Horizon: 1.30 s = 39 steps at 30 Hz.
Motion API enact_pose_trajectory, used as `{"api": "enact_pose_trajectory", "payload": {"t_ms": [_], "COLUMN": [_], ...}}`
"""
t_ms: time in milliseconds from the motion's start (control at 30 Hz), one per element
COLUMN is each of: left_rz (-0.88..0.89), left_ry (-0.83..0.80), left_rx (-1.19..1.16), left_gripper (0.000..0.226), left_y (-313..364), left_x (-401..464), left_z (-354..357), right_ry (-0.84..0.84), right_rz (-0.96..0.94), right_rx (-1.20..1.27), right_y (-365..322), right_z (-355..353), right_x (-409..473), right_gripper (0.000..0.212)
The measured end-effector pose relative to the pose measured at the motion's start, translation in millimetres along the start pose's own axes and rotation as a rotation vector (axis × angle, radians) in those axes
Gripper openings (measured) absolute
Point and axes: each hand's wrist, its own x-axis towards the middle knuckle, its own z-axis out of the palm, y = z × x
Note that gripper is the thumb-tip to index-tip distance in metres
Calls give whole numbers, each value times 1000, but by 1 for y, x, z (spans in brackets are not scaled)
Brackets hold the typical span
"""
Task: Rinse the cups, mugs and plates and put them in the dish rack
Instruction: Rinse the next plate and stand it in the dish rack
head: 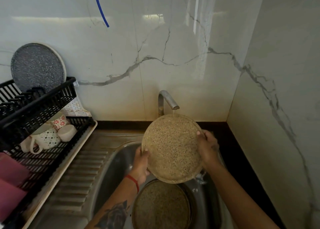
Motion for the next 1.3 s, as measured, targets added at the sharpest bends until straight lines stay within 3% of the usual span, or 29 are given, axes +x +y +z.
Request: {"api": "enact_pose_trajectory", "payload": {"t_ms": [133,267,333,433,633,800,1100,1300], "left_rz": [-309,-279,-176,-10,279,187,244,332], "left_ry": [-181,-281,-231,-156,-237,-292,-200,-197], "left_rx": [63,11,-26,-65,91,133,170,325], "left_gripper": [49,45,53,58,68,93,87,64], "left_y": [-18,-29,-30,-23,-22,-35,-4,81], "left_x": [-17,-23,-23,-26,-40,-57,-66,-82], "left_z": [13,24,24,19,-4,-23,-48,-84], "right_ry": [20,59,115,99,165,130,42,55], "right_rz": [-342,-579,-565,-377,-170,-77,-194,-512], "right_rx": [-260,-410,-509,-565,-193,-130,-220,-160], "right_y": [-27,-30,-24,-8,28,52,32,-22], "right_z": [-3,-16,-25,-33,-26,-9,9,32], "right_x": [-11,-13,-6,4,-7,-26,-34,-43], "right_gripper": [27,25,28,36,34,36,33,34]}}
